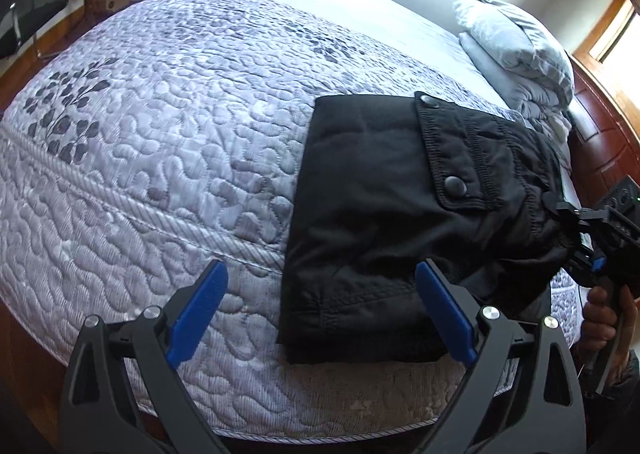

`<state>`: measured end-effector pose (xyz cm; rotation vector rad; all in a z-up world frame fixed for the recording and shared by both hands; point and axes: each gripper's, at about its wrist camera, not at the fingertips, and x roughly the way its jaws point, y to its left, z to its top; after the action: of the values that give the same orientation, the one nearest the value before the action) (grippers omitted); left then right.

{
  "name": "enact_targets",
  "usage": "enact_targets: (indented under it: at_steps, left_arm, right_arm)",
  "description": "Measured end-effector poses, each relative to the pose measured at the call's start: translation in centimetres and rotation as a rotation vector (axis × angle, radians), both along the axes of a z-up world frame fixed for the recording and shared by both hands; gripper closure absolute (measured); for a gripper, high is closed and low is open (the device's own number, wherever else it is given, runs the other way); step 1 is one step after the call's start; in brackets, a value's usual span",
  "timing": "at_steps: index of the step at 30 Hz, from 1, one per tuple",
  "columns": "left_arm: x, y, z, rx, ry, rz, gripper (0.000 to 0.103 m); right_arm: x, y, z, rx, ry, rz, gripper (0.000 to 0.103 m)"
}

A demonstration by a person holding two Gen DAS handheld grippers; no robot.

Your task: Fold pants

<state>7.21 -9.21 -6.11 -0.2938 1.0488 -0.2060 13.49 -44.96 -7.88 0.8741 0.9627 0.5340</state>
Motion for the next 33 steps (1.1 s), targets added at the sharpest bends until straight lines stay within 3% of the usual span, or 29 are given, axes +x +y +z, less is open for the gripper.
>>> enact_targets:
  at_steps: [13,21,27,33]
  left_arm:
    - [-0.4,0.9,1.0,-0.031,-0.013,0.051,0.008]
    - [-0.4,-1.0,1.6,-0.028,-0.025,0.005,0.008]
    - [-0.4,-2.4,2.2,-0.022,-0.034,-0.030,0.008]
    - [-0.6,-3.6,2.1,-0.011,-0.024,-0.058,0.007]
  right_arm:
    - [-1.5,-3.0,6.9,0.219,-0.076,0.040,0.083]
    - [-2.7,-5.7,9.8,0.145,-0.111,-0.005,0.083]
    - [-4.2,-9.6,8.1,0.086,-0.064,-0.077,0.083]
    - [-5.1,-12.5,3.5,0.041,0.033,-0.148,0.083]
